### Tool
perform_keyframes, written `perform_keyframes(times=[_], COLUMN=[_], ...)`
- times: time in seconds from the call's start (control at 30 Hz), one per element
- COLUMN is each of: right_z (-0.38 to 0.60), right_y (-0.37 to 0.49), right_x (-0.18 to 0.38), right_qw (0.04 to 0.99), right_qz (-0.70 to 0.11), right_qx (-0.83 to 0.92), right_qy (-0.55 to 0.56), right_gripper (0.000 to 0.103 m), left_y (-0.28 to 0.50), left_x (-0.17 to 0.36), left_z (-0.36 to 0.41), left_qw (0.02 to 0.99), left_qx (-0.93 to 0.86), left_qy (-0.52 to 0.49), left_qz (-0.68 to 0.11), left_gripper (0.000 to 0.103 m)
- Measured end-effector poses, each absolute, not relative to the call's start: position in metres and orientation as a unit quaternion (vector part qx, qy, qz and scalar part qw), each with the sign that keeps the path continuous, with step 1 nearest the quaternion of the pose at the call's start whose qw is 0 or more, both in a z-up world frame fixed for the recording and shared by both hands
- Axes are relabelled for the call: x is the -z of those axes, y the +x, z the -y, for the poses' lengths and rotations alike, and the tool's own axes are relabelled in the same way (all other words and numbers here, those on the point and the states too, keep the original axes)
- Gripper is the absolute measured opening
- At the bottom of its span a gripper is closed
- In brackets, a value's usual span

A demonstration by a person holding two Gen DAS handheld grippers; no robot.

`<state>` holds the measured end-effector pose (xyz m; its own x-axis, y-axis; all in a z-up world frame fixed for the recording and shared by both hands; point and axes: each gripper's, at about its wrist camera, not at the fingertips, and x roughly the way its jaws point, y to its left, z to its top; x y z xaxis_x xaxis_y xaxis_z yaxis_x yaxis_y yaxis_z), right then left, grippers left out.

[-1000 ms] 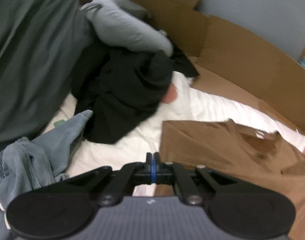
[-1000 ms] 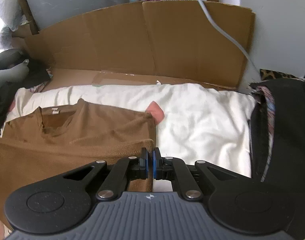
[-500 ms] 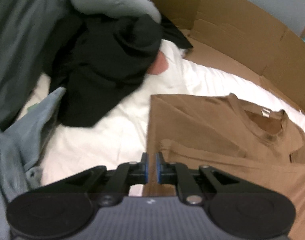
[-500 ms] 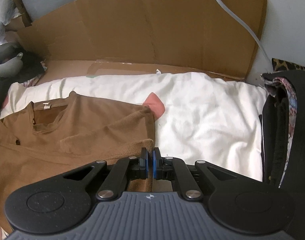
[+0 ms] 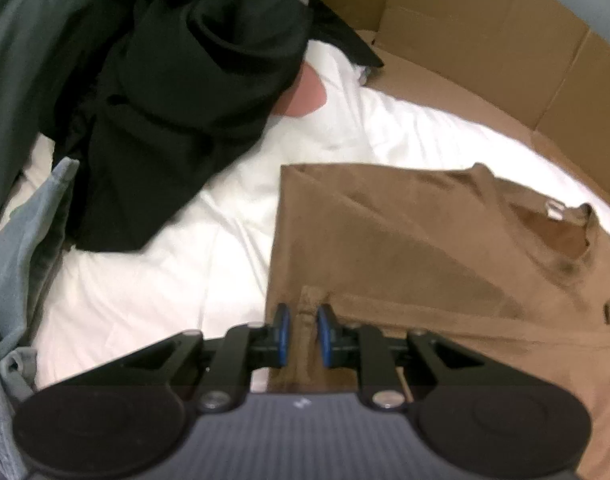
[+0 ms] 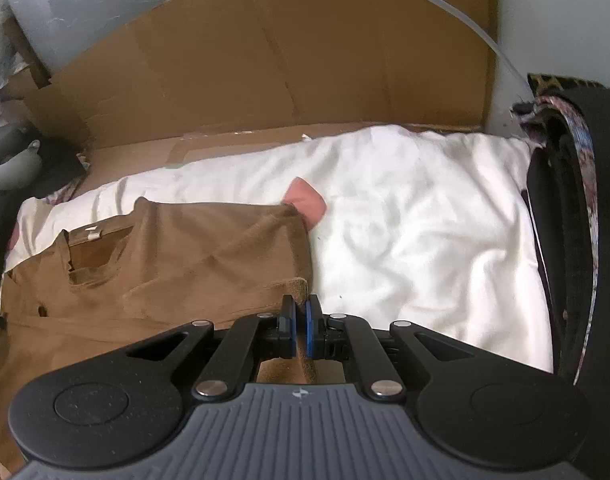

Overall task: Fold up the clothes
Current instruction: 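Carry the held hem over the shirt toward the collar with both tools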

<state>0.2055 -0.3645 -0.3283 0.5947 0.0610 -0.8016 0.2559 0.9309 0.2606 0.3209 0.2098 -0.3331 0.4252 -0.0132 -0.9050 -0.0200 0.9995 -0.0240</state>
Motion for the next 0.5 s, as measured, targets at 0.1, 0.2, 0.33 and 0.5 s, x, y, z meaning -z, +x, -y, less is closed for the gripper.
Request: perform_keyframes(times=[0.1, 0.2, 0.33, 0.5], right_z=[0.367, 0.366, 0.365, 0.366], right_y=[0.203, 0.202, 0.201, 0.200], right_x=[0.332, 0.337, 0.340, 0.338], right_qw=[0.873, 0.871, 0.869, 0.870], right_qz=[-0.447, -0.451, -0.454, -0.450], right_qx=[0.059, 0.061, 0.062, 0.062], right_qy=[0.184, 0.184, 0.186, 0.189], right_gripper=[0.003, 0.002, 0.003, 0.002], left_y=[0.321, 0.322, 0.328, 0.326], left_x=[0.336, 0.339, 0.343, 0.345], left_z=[-0.208, -0.203, -0.205, -0.206], left_qw=[0.844, 0.841, 0.837, 0.841], left_qx=[0.002, 0.006, -0.002, 0.000], left_qy=[-0.014, -0.003, -0.013, -0.012], left_qz=[-0.537, -0.541, -0.547, -0.542], left_gripper=[0.020, 0.026, 0.028, 0.017])
